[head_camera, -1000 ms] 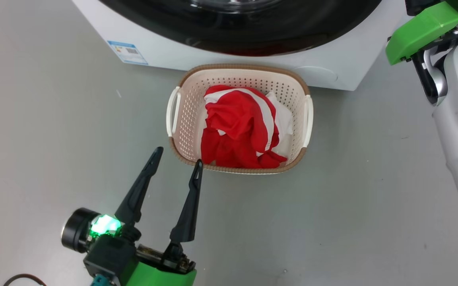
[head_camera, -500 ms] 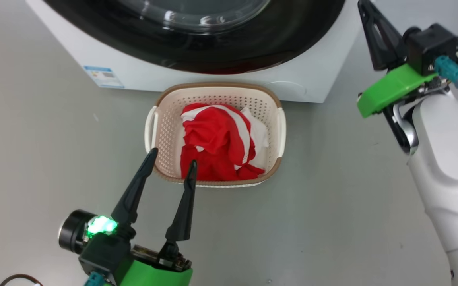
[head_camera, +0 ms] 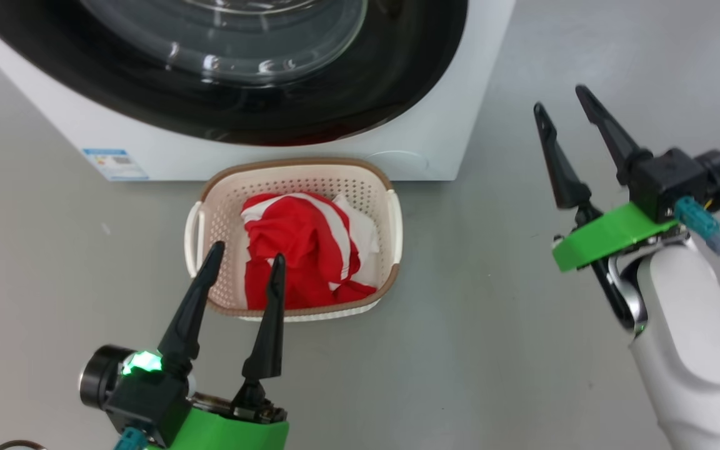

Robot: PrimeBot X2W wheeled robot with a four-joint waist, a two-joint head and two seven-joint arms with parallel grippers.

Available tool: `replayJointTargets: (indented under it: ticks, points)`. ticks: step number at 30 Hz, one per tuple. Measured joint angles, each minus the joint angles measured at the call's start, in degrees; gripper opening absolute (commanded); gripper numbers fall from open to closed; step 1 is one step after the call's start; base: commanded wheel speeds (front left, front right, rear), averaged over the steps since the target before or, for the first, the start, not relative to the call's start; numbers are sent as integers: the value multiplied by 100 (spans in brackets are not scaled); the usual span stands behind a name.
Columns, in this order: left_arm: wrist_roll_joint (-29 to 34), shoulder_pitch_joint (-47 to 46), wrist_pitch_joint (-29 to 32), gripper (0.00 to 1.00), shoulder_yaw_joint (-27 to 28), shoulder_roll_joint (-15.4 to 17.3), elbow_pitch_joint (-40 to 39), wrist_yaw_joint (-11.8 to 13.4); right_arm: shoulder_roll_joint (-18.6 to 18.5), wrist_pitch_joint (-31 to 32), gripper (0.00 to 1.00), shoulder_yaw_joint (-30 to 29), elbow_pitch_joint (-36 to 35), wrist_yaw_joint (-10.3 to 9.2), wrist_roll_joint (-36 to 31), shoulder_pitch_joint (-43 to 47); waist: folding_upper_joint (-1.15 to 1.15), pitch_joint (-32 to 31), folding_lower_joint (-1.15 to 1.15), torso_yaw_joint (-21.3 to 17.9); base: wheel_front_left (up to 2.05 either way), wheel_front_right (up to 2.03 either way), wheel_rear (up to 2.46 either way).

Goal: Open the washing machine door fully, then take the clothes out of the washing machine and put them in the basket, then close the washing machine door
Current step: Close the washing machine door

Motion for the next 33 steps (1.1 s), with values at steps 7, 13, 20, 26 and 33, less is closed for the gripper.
replayJointTargets:
  ticks: [7, 13, 20, 26, 33]
  points:
    - [-9, 107, 2, 100, 19, 14, 16, 63, 125, 100, 85, -271, -526, 0, -26, 622, 0, -168, 0, -225, 0, 0, 0]
    - [-7, 131, 10, 100, 23, 25, 29, 145, 263, 151, 91, -584, -1042, 0, -109, 1248, 0, -366, 0, -373, 0, 0, 0]
    - [-5, 345, 10, 100, 136, 59, 108, 296, 398, 202, 93, -722, -1600, 0, -227, 2014, 0, -612, 0, -456, 0, 0, 0]
    - [-7, 519, 12, 100, 213, 155, 149, 387, 421, 221, 92, -849, -2008, 0, -315, 2586, 0, -790, 0, -470, 0, 0, 0]
    - [-64, 725, 36, 100, 303, 199, 188, 455, 447, 220, 95, -1098, -2475, 0, -294, 3249, 0, -1037, 0, -450, 0, 0, 0]
